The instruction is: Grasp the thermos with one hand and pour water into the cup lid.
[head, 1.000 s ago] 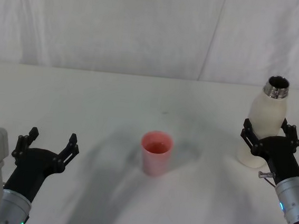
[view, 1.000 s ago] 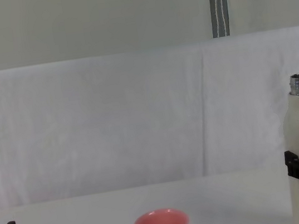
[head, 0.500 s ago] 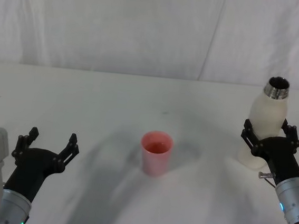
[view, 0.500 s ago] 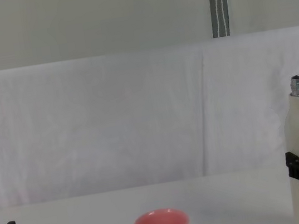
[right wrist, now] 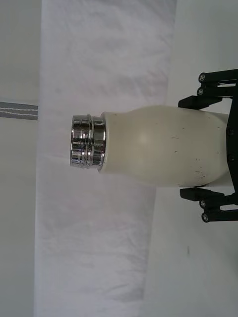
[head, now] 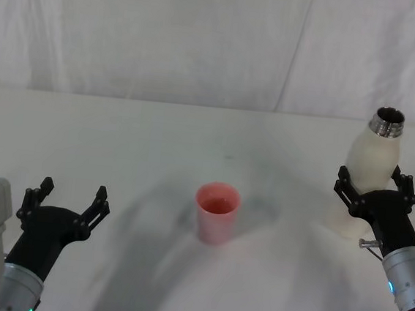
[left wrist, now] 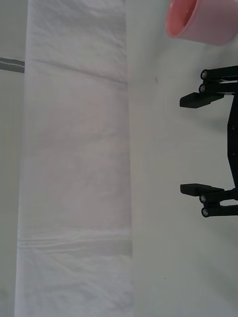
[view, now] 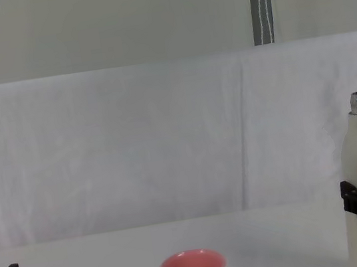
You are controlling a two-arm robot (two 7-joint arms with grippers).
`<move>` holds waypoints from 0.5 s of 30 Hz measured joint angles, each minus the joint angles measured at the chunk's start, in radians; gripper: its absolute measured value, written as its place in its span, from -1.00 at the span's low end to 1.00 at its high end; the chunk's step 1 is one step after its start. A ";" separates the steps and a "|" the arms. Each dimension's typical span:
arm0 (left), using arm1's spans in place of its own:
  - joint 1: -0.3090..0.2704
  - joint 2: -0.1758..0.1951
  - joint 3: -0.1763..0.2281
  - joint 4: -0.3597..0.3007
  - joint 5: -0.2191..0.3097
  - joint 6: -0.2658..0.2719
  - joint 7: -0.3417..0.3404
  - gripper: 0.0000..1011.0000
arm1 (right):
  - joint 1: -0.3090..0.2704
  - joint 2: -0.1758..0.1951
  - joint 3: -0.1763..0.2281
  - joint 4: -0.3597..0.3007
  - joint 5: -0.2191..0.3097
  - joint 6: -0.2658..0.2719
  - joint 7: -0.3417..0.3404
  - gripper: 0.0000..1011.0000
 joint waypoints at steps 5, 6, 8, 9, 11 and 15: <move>0.000 0.000 0.000 0.000 0.000 0.000 0.000 0.98 | 0.000 0.000 0.000 0.000 0.000 0.000 0.000 0.98; 0.000 0.000 0.000 0.000 0.000 0.000 0.000 0.98 | 0.000 0.000 0.000 0.000 0.000 0.000 0.000 0.98; 0.000 0.000 0.000 0.000 0.000 0.000 0.000 0.98 | 0.000 0.000 0.000 0.000 0.000 0.000 0.000 0.98; 0.000 0.000 0.000 0.000 0.000 0.000 0.000 0.98 | -0.001 0.000 0.000 -0.001 0.000 0.001 0.000 0.98; 0.000 0.000 0.000 0.000 0.000 0.000 0.000 0.98 | -0.005 0.000 0.001 -0.007 0.000 0.003 0.000 0.98; 0.000 0.000 0.000 0.000 0.000 0.000 0.000 0.98 | -0.013 0.002 0.001 -0.018 0.000 0.007 0.000 0.98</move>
